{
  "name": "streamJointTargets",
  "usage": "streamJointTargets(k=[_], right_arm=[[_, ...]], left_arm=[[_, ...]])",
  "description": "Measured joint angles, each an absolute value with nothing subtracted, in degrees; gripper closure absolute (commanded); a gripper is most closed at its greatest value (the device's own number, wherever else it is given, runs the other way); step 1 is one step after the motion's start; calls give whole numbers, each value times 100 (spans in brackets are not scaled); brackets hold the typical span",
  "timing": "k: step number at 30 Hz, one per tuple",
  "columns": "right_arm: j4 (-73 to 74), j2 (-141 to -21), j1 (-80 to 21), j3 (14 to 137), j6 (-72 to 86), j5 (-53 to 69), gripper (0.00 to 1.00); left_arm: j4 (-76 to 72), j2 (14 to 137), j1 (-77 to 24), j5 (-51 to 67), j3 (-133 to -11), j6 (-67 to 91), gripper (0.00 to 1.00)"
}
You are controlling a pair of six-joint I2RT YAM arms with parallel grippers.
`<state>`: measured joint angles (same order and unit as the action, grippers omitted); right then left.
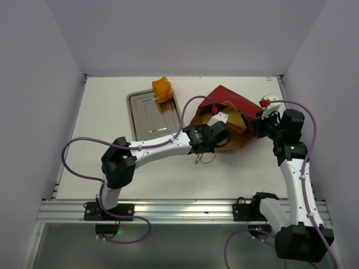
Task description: Take the fake bread out of the paper bag
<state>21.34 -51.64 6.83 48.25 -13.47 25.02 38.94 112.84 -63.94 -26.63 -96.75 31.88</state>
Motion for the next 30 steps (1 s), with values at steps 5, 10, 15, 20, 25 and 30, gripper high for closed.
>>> streamJointTargets(k=[5,10,15,20,25,30], right_arm=[[2137,-5157,683,4823,-1345,2504,100],[2137,-5148,690,4812,-1345,2504,100],[2134,-5131,716,4786,-1345,2504,100],[2137,-5131,720,4786,-1345,2504,100],[2137,-5131,720,4786,-1345,2504,100],[2137,-5131,727,4786,-1345,2504,100]], left_arm=[[3828,10772,-6407,-2587,-9135,3194,100],[3673,9870,-6423,-2342,-8503,3251,100],[3275,9004,-6427,-1935,-7837,3334,100],[2917,8582,-6429,-1450,-7279,3387,100],[2689,7843,-6429,-913,-6576,3369,100],[2672,6351,-6431,-436,-5933,3218,100]])
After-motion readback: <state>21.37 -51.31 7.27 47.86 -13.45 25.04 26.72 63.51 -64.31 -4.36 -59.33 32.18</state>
